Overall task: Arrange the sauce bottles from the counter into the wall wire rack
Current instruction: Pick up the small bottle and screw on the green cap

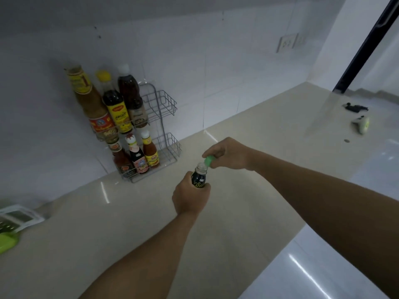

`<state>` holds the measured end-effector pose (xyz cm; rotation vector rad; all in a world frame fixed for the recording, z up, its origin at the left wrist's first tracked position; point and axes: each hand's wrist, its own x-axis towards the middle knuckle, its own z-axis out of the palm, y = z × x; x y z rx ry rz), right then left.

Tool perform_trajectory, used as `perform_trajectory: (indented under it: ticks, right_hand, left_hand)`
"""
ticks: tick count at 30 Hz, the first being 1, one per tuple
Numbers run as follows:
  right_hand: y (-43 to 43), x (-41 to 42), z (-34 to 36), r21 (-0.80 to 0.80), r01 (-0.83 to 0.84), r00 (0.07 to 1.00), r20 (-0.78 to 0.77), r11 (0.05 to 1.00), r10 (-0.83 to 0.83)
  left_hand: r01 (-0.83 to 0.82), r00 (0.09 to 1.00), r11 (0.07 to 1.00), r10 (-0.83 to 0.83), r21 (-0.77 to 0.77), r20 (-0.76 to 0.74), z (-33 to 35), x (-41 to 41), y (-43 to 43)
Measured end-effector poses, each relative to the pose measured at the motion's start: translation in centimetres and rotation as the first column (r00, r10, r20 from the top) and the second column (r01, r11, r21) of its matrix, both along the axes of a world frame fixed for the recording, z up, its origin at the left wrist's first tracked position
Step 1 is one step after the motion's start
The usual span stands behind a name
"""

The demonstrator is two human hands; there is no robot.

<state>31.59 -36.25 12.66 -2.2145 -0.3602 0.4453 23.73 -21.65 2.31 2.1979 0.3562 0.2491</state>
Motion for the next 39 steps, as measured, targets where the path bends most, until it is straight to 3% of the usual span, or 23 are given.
perform_trajectory:
  ticks: [4, 8, 11, 15, 19, 24, 28, 31, 33, 36, 39]
  right_hand:
    - [1.0, 0.5, 1.6, 0.079, -0.035, 0.998, -0.045, 0.996, 0.039]
    - [2.8, 0.2, 2.4, -0.005, -0.175, 0.980, -0.093, 0.984, 0.174]
    - [3.6, 0.2, 2.6, -0.050, -0.191, 0.980, -0.072, 0.980, 0.188]
    - [4.6, -0.3, 2.6, -0.303, -0.218, 0.974, -0.015, 0.928, 0.225]
    - [5.6, -0.8, 2.1, -0.527, -0.208, 0.977, -0.065, 0.824, 0.205]
    - [4.8, -0.5, 3.7, -0.395, -0.256, 0.964, -0.033, 0.882, 0.265]
    - [5.6, -0.8, 2.2, -0.562, -0.147, 0.982, 0.016, 0.814, 0.189]
    - [5.2, -0.8, 2.4, -0.519, -0.260, 0.958, -0.034, 0.814, 0.284]
    - [5.3, -0.8, 2.3, -0.493, -0.299, 0.932, 0.035, 0.817, 0.361]
    - [6.1, -1.0, 1.2, -0.582, -0.219, 0.926, 0.129, 0.783, 0.355]
    - [6.1, -1.2, 1.7, -0.677, -0.218, 0.916, 0.107, 0.703, 0.387]
  left_hand:
    - [0.003, 1.000, 0.999, -0.003, 0.041, 0.011, 0.7, -0.1, 0.9]
    - [-0.004, 1.000, 0.999, 0.003, 0.040, 0.013, 1.2, -0.6, 1.1]
    - [-0.023, 1.000, 1.000, 0.023, 0.009, 0.009, 1.5, -0.8, 1.4]
    - [-0.017, 1.000, 1.000, 0.017, 0.007, -0.019, 1.6, -1.3, 1.6]
    - [0.031, 0.999, 0.999, -0.030, 0.040, -0.021, 1.1, -1.8, 1.7]
    - [0.040, 0.999, 0.998, -0.039, 0.048, -0.011, 1.6, -1.5, 2.1]
    - [0.058, 0.998, 0.997, -0.058, 0.060, -0.004, 1.7, -1.5, 2.0]
    - [0.054, 0.999, 0.997, -0.053, 0.051, -0.008, 1.8, -1.4, 2.4]
    - [0.048, 0.999, 0.998, -0.047, 0.045, -0.009, 2.0, -1.1, 2.6]
    - [0.072, 0.997, 0.997, -0.071, 0.041, -0.012, 2.0, -1.0, 2.5]
    - [0.131, 0.990, 0.991, -0.129, 0.034, -0.053, 1.9, -1.2, 2.5]
